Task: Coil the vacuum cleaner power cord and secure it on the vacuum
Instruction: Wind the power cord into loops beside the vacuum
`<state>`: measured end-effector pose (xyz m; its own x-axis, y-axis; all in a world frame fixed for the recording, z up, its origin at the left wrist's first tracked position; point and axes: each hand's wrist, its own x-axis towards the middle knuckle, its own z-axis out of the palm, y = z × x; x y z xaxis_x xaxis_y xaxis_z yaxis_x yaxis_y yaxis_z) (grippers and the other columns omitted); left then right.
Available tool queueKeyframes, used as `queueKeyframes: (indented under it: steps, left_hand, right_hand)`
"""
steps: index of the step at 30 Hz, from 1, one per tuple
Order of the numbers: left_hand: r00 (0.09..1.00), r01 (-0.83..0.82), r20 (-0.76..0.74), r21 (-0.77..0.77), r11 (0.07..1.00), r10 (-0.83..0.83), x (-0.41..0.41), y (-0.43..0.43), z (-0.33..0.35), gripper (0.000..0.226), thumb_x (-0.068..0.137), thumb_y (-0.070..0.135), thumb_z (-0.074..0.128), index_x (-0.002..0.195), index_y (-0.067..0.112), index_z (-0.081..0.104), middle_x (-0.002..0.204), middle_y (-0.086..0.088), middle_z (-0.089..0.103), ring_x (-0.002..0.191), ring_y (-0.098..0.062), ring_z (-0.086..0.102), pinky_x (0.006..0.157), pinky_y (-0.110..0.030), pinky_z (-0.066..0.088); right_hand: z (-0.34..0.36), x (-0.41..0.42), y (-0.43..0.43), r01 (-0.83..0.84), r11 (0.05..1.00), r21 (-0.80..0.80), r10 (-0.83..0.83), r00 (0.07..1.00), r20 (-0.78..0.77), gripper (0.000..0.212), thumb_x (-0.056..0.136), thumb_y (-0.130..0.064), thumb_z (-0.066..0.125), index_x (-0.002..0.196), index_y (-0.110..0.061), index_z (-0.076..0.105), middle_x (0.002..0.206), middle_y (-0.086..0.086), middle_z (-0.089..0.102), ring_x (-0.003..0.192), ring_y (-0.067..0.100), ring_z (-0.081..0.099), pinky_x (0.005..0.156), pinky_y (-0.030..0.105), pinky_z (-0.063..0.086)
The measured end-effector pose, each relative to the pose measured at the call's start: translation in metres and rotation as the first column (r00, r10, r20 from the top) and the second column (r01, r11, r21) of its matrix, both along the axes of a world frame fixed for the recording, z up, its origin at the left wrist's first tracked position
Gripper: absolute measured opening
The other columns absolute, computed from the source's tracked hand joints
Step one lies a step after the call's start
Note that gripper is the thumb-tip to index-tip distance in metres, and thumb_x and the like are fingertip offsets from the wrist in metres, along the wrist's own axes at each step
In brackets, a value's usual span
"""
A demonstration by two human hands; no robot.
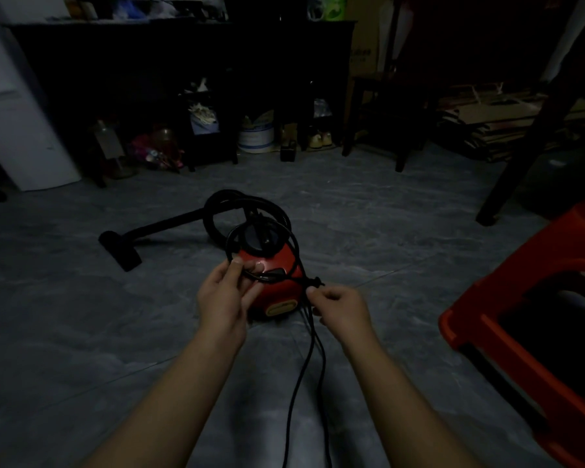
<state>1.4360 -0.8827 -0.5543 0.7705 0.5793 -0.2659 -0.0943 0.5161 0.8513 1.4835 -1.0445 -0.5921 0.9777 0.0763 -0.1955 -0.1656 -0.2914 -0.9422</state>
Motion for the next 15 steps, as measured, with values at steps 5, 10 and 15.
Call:
queueKeyframes:
  steps: [5, 10, 15]
  left_hand:
    - [0.999, 0.032, 0.014, -0.113, 0.993, -0.031, -0.001, 0.005, -0.004, 0.013, 0.1, 0.016, 0.054, 0.109, 0.009, 0.061, 0.089, -0.003, 0.075, 0.092, -0.014, 0.075, 0.072, -0.03, 0.06]
    - [0.999, 0.045, 0.003, -0.065, 0.997, -0.045, 0.0, -0.002, -0.006, 0.016, 0.099, 0.017, 0.057, 0.11, 0.008, 0.062, 0.095, -0.008, 0.074, 0.086, -0.013, 0.075, 0.069, -0.027, 0.061]
    - [0.999, 0.021, -0.038, 0.08, 0.997, -0.018, 0.001, -0.008, -0.01, 0.014, 0.094, 0.017, 0.064, 0.105, 0.009, 0.068, 0.093, -0.005, 0.077, 0.085, -0.013, 0.074, 0.074, -0.026, 0.058]
  right_hand:
    - [-0.002, 0.002, -0.001, 0.019, 0.998, 0.061, -0.01, 0.991, -0.137, 0.032, 0.087, -0.041, 0.07, 0.077, -0.011, 0.076, 0.088, 0.014, 0.076, 0.081, 0.024, 0.072, 0.078, 0.039, 0.056]
    - [0.001, 0.002, 0.007, -0.015, 0.977, 0.214, 0.055, 0.982, -0.183, 0.025, 0.095, -0.033, 0.061, 0.087, -0.014, 0.076, 0.088, 0.008, 0.078, 0.078, 0.015, 0.071, 0.078, 0.029, 0.055]
    - [0.012, 0.0, 0.011, -0.003, 0.939, 0.345, 0.013, 1.0, -0.027, 0.028, 0.098, -0.021, 0.058, 0.076, -0.019, 0.075, 0.082, 0.001, 0.077, 0.083, 0.018, 0.073, 0.079, 0.029, 0.059]
